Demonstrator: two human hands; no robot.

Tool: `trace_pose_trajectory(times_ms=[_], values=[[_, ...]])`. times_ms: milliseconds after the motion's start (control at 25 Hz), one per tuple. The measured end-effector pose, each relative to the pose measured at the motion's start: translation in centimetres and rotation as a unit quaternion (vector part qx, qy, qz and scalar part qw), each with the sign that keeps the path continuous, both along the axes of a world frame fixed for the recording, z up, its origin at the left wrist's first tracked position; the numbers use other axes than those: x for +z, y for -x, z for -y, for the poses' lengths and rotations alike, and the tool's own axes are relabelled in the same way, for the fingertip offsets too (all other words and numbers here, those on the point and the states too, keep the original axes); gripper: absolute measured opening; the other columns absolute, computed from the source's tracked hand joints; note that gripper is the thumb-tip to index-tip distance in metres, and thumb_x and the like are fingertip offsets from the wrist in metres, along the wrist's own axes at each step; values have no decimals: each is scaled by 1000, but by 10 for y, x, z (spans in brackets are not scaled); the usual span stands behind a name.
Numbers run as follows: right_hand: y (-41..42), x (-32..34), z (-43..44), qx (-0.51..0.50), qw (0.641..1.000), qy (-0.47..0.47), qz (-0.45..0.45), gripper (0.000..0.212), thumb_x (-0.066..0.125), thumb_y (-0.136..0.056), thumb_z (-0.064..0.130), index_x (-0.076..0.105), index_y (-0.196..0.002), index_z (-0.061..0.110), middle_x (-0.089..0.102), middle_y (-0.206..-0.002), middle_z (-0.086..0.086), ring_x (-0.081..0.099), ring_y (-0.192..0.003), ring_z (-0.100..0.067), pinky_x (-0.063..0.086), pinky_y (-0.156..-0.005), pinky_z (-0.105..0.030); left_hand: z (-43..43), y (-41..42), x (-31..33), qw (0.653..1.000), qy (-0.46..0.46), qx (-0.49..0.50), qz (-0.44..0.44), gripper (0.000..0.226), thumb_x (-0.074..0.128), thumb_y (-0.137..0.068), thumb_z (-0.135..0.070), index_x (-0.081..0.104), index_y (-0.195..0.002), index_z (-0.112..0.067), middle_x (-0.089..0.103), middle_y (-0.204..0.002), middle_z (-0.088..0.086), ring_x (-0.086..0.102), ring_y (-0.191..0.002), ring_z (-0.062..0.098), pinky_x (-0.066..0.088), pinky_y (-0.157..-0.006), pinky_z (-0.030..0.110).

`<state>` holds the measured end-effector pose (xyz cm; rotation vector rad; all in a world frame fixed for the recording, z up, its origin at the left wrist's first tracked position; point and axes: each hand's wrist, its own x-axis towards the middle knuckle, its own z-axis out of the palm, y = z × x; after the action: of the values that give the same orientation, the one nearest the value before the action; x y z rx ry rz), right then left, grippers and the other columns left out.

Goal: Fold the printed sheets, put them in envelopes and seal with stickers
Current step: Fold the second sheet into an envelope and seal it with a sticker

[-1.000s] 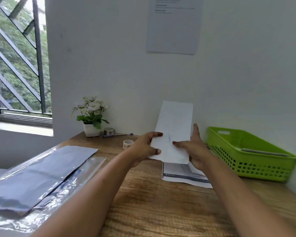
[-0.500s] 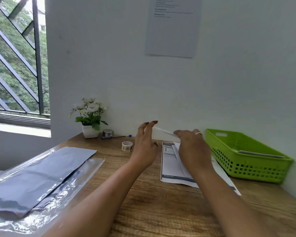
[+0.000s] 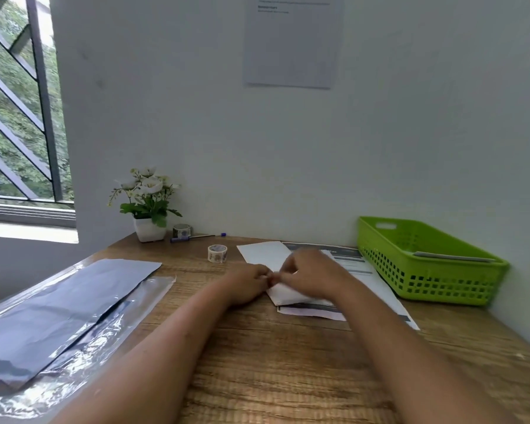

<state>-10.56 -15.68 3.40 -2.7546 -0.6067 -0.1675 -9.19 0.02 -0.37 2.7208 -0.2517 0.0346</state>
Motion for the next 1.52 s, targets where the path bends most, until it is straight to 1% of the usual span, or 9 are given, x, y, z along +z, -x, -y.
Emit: trace_pose_trajectory(times_ms=[200,400,520,680,840,1040,1120,1240,1520], values=[[-34,6,60,-232,955,178,40,36,51,-93,32,58,-122,11,58,-128,-7,57,-114,-25,46,-84,-31,11,-14,10,984,-118,12,-135,103,47,-69,-82,16,-149,-25,19,-157,4,27,-141,28,24,-115,46],[-54,-20,67,-202,966,150,-50,59,49,-88,52,54,-129,10,54,-135,-10,55,-118,-25,45,-89,-31,22,-22,15,974,-172,-4,-149,116,48,-63,-86,10,-150,-20,14,-158,6,25,-142,29,24,-114,44],[-55,-16,69,-197,970,109,-89,56,58,-83,54,58,-115,7,62,-117,-10,58,-88,-21,42,-62,-27,18,-19,2,984,-160,-33,-77,108,41,-70,-84,12,-150,-18,13,-158,6,17,-144,27,19,-116,47],[-53,-15,68,-219,966,-18,-137,32,67,-82,33,49,-67,12,53,-59,-5,48,-47,-17,37,-41,-22,20,-14,-2,988,-121,-94,-34,84,40,-84,-70,18,-150,-23,14,-159,-2,12,-145,17,12,-117,42],[-55,-17,70,-205,962,-102,-150,23,72,-76,14,66,-95,2,48,-54,-6,42,-46,-16,33,-45,-21,21,-9,0,985,-120,-121,27,72,43,-84,-69,30,-144,-32,27,-154,-9,22,-142,13,14,-116,41],[-54,-16,70,-183,959,-141,-164,28,62,-81,2,69,-107,10,56,-70,-5,47,-57,-14,39,-52,-22,33,0,3,977,-77,-175,92,47,51,-89,-50,47,-131,-30,46,-141,-10,36,-131,10,28,-109,32],[-58,-22,68,-191,975,-30,-107,32,64,-81,27,66,-110,14,66,-100,-6,61,-86,-21,50,-73,-26,37,2,2,972,-78,-185,124,35,51,-90,-44,54,-122,-31,52,-133,-10,41,-124,9,34,-105,31],[-58,-28,66,-233,968,59,-74,65,54,-77,59,55,-124,14,55,-131,-9,53,-118,-30,47,-95,-38,38,3,3,967,-98,-168,164,26,50,-90,-41,57,-113,-31,57,-123,-10,44,-117,10,41,-97,32],[-64,-28,57,-219,971,28,-91,60,66,-78,47,51,-124,10,54,-131,-9,54,-117,-27,48,-91,-33,39,-2,3,971,-111,-161,140,24,53,-90,-45,60,-106,-28,59,-117,-7,48,-102,9,40,-84,26]])
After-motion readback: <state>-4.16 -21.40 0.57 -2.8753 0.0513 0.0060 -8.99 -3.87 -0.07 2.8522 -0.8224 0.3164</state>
